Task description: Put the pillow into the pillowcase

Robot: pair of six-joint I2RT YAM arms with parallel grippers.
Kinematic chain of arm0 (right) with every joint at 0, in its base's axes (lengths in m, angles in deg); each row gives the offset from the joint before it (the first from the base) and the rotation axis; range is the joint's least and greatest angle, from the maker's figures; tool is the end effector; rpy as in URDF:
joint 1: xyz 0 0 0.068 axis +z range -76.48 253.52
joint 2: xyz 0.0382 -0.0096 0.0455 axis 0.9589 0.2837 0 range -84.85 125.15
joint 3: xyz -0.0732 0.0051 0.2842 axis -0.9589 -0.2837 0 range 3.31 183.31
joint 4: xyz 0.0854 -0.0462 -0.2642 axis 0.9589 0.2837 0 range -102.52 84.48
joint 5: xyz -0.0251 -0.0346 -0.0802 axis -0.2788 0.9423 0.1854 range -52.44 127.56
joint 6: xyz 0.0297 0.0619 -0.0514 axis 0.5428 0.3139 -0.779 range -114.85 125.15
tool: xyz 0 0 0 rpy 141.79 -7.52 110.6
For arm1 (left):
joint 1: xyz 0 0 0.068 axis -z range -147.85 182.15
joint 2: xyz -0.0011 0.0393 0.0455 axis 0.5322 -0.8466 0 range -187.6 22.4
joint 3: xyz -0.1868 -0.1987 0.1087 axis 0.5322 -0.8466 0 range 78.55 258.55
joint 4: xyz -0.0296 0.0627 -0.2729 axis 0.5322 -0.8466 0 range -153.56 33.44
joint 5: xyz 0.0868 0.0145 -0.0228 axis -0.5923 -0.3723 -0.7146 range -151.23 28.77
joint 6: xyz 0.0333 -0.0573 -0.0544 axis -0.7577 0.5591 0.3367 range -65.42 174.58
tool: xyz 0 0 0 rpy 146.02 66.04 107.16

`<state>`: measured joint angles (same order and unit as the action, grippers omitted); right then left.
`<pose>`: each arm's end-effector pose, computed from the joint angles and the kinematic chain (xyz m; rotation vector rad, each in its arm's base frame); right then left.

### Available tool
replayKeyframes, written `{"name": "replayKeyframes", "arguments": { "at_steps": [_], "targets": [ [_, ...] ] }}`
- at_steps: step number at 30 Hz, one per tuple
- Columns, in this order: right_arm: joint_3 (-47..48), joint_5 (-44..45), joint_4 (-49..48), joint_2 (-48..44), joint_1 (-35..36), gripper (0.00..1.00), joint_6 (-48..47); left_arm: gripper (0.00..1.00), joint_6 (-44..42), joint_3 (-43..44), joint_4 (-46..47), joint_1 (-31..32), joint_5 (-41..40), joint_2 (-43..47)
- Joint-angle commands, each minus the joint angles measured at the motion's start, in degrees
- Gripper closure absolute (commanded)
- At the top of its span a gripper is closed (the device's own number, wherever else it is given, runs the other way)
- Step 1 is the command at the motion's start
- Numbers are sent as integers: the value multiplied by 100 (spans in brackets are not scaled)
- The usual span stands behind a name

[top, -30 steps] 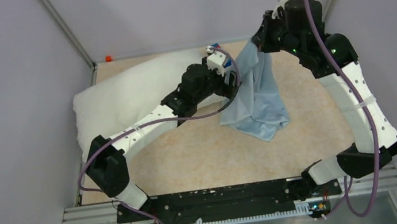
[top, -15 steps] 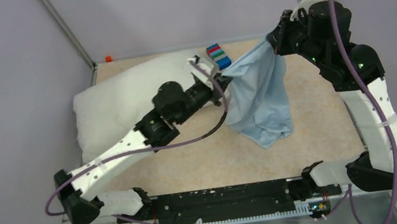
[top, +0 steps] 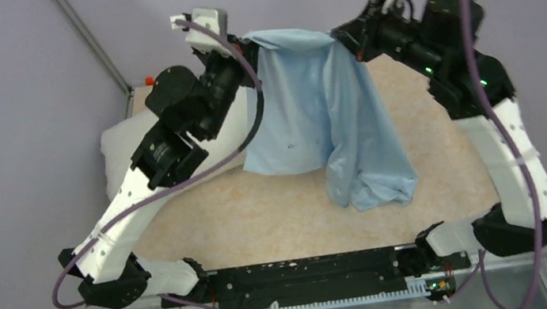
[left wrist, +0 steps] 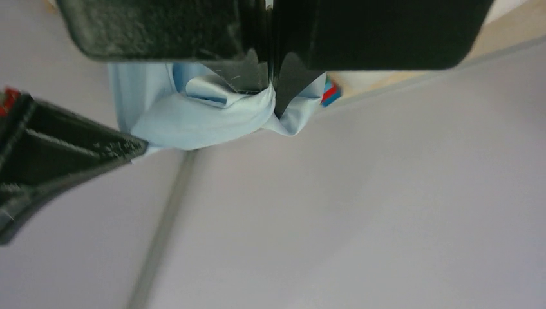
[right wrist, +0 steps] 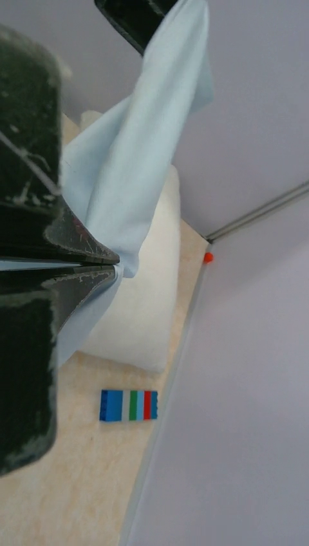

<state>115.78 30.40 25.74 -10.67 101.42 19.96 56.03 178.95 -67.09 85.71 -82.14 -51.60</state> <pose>0.2280 0.1314 0.6001 -0.2834 1.5865 0.6797 0.1953 -0.2190 0.5996 0.2852 1.3043 -0.5806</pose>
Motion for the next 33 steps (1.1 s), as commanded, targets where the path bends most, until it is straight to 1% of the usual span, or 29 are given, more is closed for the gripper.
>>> {"name": "replayKeyframes", "arguments": {
  "at_steps": [1,3,4,7,8,10,11,14,16,17,19,21,23,27,30,33],
  "targets": [
    [-290,-1057,-789,1554,118,100,331,100,914,612,-1695,-1516,-316,-697],
    [-7,-1030,-751,2136,153,100,357,100,954,410,-1687,-2247,-178,-944],
    [185,-1002,-659,2374,154,93,360,100,1008,384,-1723,-2569,-102,-1122],
    [587,-761,-307,2700,202,56,290,100,1467,230,-1854,-3708,804,-1613],
    [557,-541,-213,2630,256,46,195,100,1547,101,-1800,-3926,936,-1723],
    [183,85,-121,2319,397,34,-43,100,1703,-125,-1707,-4222,1259,-1851],
    [-166,346,-116,2106,456,30,-97,100,1755,-225,-1646,-4315,1358,-1877],
    [-1624,642,-438,1329,462,27,-47,100,1800,-440,-1504,-4439,1359,-1868],
    [-2967,685,-756,671,506,24,46,100,1841,-455,-1489,-4522,1443,-1875],
    [-3453,755,-878,446,564,23,64,100,1855,-466,-1474,-4543,1481,-1873],
    [-4273,1004,-1044,93,790,22,51,100,1887,-497,-1430,-4556,1566,-1858],
    [-4917,1198,-1161,-63,1093,22,104,100,1914,-527,-1395,-4556,1654,-1848],
    [-5441,1394,-1262,-95,1395,22,258,100,1929,-549,-1373,-4556,1713,-1832],
    [-6178,2202,-1420,29,2066,21,675,100,1929,-591,-1346,-4556,1755,-1788],
    [-6440,2631,-1556,176,2410,21,929,100,1920,-592,-1330,-4556,1773,-1750],
    [-6448,2776,-1672,497,2637,21,1080,100,1920,-574,-1315,-4556,1806,-1754]
  ]
}}
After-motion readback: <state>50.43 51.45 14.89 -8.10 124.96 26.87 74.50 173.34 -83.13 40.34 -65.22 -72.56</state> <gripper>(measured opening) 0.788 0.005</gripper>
